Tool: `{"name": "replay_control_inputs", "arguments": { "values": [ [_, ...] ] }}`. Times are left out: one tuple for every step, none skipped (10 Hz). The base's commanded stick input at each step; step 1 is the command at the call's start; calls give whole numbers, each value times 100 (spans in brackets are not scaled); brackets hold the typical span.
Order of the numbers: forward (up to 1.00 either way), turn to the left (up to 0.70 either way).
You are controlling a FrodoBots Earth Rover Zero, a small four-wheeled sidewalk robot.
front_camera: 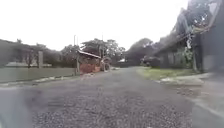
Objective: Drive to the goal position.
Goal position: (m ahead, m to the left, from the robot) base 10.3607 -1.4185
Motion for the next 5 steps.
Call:
{"name": "replay_control_inputs", "arguments": {
  "values": [
    [70,0],
    [70,0],
    [70,0],
    [70,0],
    [70,0]
  ]
}}
